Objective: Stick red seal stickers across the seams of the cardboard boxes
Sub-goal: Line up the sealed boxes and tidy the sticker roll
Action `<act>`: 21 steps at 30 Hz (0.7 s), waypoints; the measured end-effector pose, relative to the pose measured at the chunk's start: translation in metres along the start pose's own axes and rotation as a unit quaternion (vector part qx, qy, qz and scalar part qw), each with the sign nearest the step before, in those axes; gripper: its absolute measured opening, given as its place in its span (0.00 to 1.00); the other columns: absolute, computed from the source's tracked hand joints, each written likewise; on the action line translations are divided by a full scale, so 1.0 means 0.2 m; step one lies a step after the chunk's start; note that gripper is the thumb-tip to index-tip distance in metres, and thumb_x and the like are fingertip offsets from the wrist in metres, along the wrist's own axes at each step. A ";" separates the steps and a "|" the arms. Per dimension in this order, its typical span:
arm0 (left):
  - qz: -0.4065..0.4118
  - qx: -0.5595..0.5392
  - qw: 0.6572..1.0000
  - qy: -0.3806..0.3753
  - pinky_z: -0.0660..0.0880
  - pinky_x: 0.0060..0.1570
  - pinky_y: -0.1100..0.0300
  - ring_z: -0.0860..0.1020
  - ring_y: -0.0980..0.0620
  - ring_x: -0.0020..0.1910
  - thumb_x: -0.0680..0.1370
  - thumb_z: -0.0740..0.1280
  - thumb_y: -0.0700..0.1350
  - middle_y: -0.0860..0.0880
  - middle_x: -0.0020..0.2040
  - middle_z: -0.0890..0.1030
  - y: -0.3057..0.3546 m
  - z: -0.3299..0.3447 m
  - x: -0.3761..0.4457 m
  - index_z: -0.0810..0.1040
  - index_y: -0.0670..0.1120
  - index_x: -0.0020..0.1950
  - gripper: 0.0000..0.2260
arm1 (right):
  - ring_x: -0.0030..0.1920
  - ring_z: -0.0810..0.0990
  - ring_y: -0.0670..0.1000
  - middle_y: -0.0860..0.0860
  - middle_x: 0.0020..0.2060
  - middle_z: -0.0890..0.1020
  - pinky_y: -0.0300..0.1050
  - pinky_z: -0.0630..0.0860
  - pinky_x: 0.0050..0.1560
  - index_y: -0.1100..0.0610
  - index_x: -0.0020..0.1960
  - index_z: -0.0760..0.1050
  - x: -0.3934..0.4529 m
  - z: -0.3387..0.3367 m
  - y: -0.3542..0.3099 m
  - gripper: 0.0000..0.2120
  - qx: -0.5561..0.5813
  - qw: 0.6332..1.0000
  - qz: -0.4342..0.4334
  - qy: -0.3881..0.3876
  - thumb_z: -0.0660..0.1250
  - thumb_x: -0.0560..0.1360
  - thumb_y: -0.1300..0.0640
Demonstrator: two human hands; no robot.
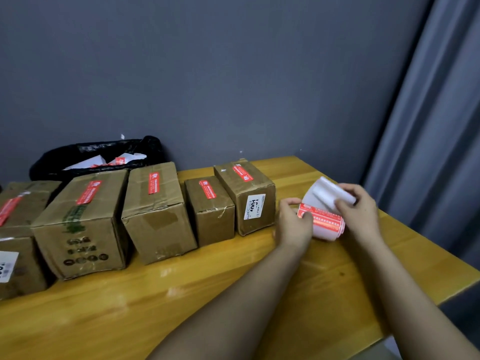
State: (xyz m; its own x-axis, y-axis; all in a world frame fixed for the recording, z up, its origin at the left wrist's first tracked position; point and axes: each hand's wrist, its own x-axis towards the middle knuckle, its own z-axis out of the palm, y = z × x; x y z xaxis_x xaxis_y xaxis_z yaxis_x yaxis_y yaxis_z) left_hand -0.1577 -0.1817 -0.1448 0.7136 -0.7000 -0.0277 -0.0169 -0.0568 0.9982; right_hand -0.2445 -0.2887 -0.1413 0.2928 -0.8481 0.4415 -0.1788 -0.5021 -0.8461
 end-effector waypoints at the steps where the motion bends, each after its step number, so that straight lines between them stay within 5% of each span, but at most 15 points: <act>1: 0.010 0.014 1.000 0.001 0.73 0.59 0.44 0.80 0.45 0.54 0.71 0.64 0.44 0.49 0.50 0.81 0.03 0.00 -0.01 0.67 0.56 0.47 0.10 | 0.51 0.78 0.51 0.53 0.52 0.80 0.45 0.75 0.50 0.54 0.53 0.77 0.02 0.00 0.00 0.16 0.000 1.000 -0.022 0.020 0.63 0.71 0.70; 5: 0.041 0.094 0.994 0.041 0.71 0.58 0.50 0.78 0.46 0.54 0.77 0.63 0.40 0.48 0.53 0.80 0.07 -0.02 -0.04 0.65 0.53 0.50 0.10 | 0.44 0.75 0.44 0.50 0.47 0.77 0.28 0.71 0.40 0.55 0.53 0.74 0.11 0.03 -0.02 0.17 0.009 0.997 -0.022 -0.067 0.65 0.72 0.73; 9: 0.025 0.117 0.990 0.075 0.70 0.48 0.57 0.78 0.47 0.52 0.78 0.62 0.42 0.54 0.45 0.76 0.00 -0.01 -0.04 0.66 0.54 0.39 0.11 | 0.41 0.76 0.50 0.51 0.43 0.78 0.30 0.73 0.34 0.56 0.45 0.75 0.14 0.09 0.04 0.14 0.016 0.974 0.059 -0.219 0.63 0.73 0.75; 15: 0.032 0.111 0.991 0.061 0.69 0.48 0.58 0.77 0.48 0.52 0.77 0.64 0.42 0.52 0.48 0.79 -0.05 -0.04 -0.03 0.70 0.52 0.47 0.06 | 0.46 0.77 0.52 0.52 0.52 0.79 0.44 0.73 0.42 0.59 0.44 0.76 0.10 0.15 0.08 0.16 0.138 0.956 0.148 -0.211 0.53 0.72 0.74; 21: 0.067 0.224 0.972 0.035 0.70 0.45 0.55 0.77 0.47 0.53 0.74 0.66 0.43 0.51 0.52 0.80 -0.09 -0.08 -0.05 0.72 0.56 0.52 0.11 | 0.40 0.76 0.50 0.53 0.45 0.78 0.41 0.72 0.37 0.57 0.44 0.74 0.08 0.21 0.07 0.13 0.127 0.966 0.119 -0.193 0.57 0.75 0.72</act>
State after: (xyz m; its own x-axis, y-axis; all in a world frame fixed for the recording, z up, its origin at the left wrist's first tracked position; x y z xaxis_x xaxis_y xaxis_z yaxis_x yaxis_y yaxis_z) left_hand -0.1526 -0.1628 -0.1625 0.7300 -0.6727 0.1210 -0.4052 -0.2834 0.8692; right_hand -0.2027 -0.3022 -0.1596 0.6087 -0.7839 0.1228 -0.0624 -0.2016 -0.9775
